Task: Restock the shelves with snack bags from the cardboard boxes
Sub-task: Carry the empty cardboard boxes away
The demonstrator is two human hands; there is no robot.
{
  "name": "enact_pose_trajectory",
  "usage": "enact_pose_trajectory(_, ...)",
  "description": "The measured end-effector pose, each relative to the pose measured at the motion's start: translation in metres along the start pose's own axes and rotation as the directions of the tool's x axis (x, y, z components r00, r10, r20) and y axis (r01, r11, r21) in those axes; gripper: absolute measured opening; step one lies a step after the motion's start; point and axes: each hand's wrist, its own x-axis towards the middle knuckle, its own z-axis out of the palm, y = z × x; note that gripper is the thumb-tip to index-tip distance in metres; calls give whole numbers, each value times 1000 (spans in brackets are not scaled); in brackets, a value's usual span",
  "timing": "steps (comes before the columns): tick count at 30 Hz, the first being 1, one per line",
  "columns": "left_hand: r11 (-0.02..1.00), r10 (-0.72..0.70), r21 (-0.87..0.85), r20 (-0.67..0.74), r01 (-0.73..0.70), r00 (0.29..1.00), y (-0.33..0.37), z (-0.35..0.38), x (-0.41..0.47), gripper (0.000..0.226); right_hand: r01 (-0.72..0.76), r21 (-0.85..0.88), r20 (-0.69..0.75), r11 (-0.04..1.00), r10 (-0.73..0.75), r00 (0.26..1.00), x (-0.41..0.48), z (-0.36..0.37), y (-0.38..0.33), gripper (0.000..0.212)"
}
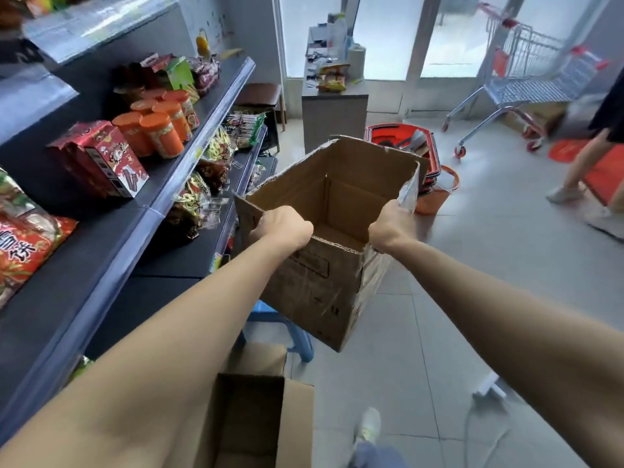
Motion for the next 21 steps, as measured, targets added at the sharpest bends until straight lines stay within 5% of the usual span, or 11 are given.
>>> enact_pose_trajectory(21,954,285,61,107,-292,953,243,62,43,16,-216,70,-137,974,224,965,128,-114,157,30)
